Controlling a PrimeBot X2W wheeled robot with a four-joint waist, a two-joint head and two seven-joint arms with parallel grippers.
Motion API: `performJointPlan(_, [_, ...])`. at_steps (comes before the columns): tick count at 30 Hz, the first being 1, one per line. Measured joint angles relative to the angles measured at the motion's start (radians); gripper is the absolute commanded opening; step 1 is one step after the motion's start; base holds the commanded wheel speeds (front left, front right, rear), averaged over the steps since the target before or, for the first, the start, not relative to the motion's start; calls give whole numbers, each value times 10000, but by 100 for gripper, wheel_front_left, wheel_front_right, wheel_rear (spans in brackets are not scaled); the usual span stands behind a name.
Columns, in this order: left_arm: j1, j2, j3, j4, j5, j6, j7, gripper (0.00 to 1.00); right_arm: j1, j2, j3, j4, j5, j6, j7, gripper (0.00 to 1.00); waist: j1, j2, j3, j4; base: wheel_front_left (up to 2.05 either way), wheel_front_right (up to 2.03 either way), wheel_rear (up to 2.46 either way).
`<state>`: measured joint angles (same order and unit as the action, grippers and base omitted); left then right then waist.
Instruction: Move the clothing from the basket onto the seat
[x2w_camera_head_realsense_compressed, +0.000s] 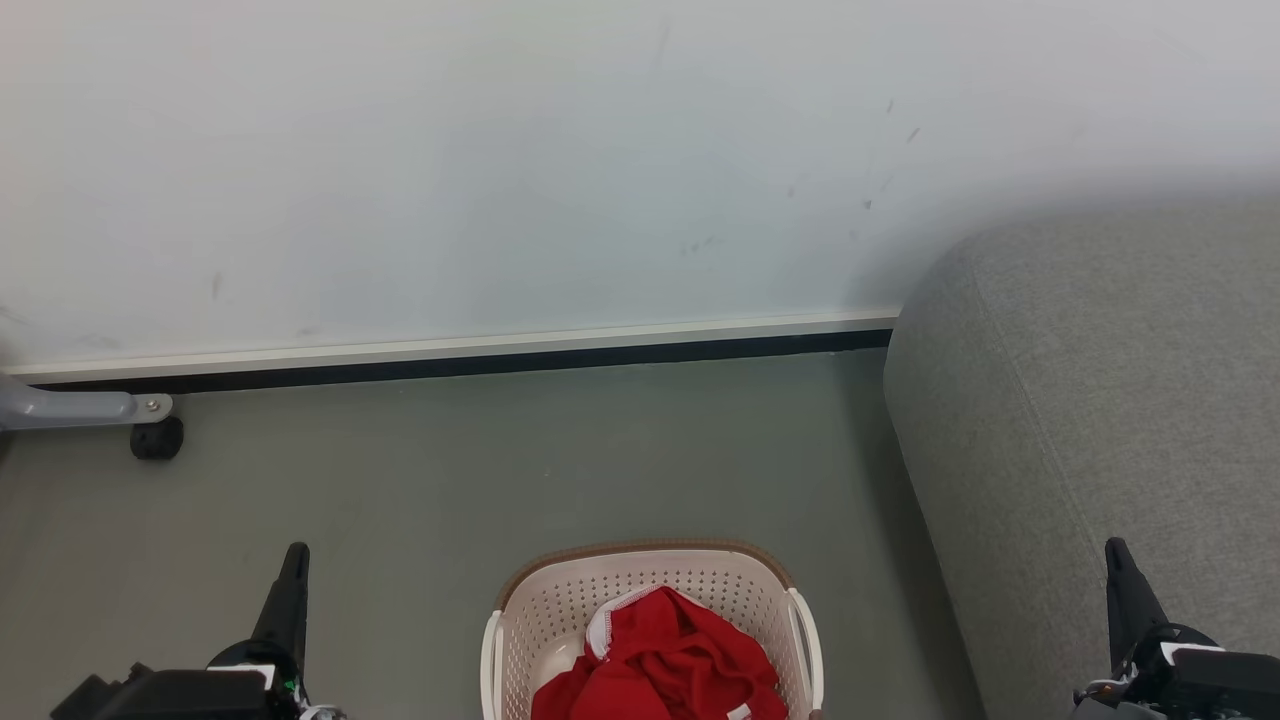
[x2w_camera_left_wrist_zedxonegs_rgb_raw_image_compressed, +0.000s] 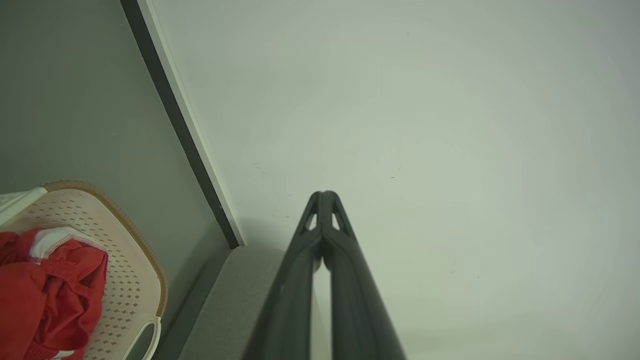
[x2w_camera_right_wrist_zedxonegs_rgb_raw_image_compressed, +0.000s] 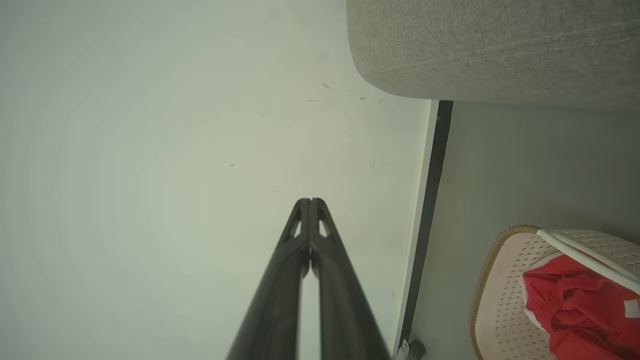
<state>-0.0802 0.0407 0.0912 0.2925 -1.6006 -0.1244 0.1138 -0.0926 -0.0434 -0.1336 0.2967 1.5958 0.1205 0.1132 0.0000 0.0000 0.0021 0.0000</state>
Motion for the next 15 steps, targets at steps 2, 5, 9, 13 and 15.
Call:
performJointPlan(2, [0, 0, 0, 0, 0, 0, 0, 0, 0, 0, 0, 0, 0, 0, 0, 0, 0, 0, 0, 0, 0, 0, 0])
performJointPlan(5, [0, 0, 0, -2, 0, 0, 0, 0, 0, 0, 0, 0, 0, 0, 0, 0, 0, 0, 0, 0, 0, 0, 0])
performJointPlan(9, [145, -50, -31, 224, 0, 13, -2, 100, 114, 54, 23, 221, -6, -15, -2, 100, 0, 0, 0, 0, 0, 0, 0])
performJointPlan(13, [547, -132, -79, 570, 0, 15, -13, 100, 484, 199, 90, 612, -6, -21, -13, 100, 0, 0, 1, -1, 0, 0, 0])
performJointPlan(15, [613, -130, -130, 560, 2, 17, -75, 100, 528, 209, 165, 621, -6, -35, -100, 100, 0, 0, -4, 0, 0, 0, 0])
